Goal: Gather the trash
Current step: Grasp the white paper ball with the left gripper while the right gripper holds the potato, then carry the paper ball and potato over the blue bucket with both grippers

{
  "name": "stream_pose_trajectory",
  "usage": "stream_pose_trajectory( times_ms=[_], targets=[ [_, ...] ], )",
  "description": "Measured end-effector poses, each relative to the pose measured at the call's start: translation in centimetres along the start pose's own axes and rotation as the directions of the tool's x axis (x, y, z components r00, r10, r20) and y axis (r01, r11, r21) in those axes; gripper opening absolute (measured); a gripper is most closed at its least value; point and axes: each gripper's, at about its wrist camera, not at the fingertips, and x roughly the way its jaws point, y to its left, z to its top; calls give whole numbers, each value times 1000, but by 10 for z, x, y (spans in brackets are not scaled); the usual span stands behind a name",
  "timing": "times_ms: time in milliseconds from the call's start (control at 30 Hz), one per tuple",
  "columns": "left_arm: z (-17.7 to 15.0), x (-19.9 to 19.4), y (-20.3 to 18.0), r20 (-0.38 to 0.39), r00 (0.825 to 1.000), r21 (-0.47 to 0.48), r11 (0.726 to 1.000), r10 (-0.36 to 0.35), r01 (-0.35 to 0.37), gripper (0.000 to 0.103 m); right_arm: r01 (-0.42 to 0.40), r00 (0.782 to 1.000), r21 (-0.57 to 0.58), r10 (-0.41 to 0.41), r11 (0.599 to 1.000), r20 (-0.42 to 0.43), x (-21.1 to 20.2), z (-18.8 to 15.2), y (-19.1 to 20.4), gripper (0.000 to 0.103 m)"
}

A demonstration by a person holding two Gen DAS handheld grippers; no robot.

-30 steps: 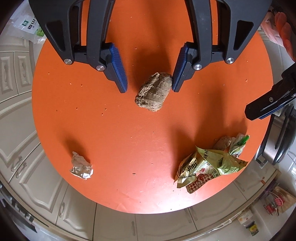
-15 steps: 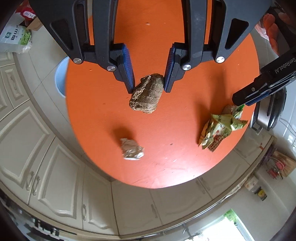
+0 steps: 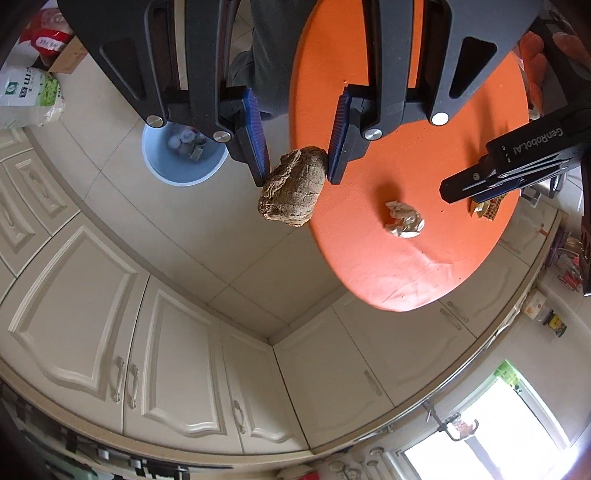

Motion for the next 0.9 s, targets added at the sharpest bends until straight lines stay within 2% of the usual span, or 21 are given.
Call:
stream_pose_trajectory(
  times_ms=[267, 300, 400, 500, 633, 900],
  targets=[
    [34, 62, -16, -52, 998, -9, 1000, 23, -24, 51, -21, 1000, 34, 21, 999, -20, 27, 23, -29, 32],
    [36, 69, -17, -63, 998, -8, 1000, 28, -28, 48, -25, 999, 40, 25, 999, -22, 29, 25, -31, 32],
    [37, 84, -18, -79, 997, -20, 1000, 22, -23, 28, -28, 999, 47, 29, 999, -25, 35, 27, -39, 32],
    [41, 84, -21, -45, 999, -6, 1000, 29, -29, 25, -32, 999, 58, 34, 998, -32, 38, 24, -44, 32],
    [38, 75, -33, -27, 1000, 18, 1000, 0, 0, 25, -29, 999, 68, 31, 997, -33, 34, 19, -48, 32],
    [18, 55, -81, 4, 1000, 127, 992, -27, 26, 25, -23, 1000, 107, 23, 994, -5, 7, -1, -65, 32]
  ],
)
